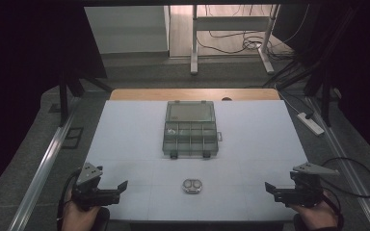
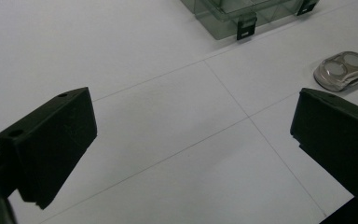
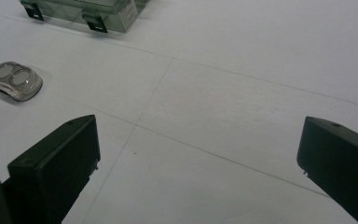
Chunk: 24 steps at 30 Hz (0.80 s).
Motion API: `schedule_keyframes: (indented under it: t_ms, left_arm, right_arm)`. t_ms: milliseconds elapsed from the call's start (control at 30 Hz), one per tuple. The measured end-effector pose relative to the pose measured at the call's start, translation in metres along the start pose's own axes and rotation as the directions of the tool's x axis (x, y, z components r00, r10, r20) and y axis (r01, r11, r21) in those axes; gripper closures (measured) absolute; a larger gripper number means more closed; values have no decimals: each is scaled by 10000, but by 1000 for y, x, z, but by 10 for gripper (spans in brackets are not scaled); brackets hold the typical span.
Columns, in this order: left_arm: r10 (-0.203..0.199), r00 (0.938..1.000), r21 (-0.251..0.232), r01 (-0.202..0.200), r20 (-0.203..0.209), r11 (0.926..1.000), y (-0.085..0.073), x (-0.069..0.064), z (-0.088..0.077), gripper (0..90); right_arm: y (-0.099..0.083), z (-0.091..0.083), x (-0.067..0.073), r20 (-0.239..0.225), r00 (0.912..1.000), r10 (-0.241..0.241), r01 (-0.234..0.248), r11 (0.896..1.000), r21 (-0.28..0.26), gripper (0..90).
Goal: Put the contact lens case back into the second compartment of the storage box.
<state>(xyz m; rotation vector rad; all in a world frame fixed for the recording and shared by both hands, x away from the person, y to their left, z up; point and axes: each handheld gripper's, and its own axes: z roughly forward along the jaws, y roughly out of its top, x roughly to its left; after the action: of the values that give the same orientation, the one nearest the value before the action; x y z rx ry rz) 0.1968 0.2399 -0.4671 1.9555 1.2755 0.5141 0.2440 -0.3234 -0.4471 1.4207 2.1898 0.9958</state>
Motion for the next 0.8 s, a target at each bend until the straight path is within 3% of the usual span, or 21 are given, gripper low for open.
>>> schedule_keyframes:
  t_ms: [533,800]
  left_arm:
    - [159,9999,14,-160,46,9999,0,-1,0,4]
    - [228,9997,34,-228,72,9997,0,-1,0,5]
  right_arm:
    - [0,0,4,-94,9995,-293,294,9996,50,0]
    - [1,1,4,-462,9980,-441,445,9990,81,0]
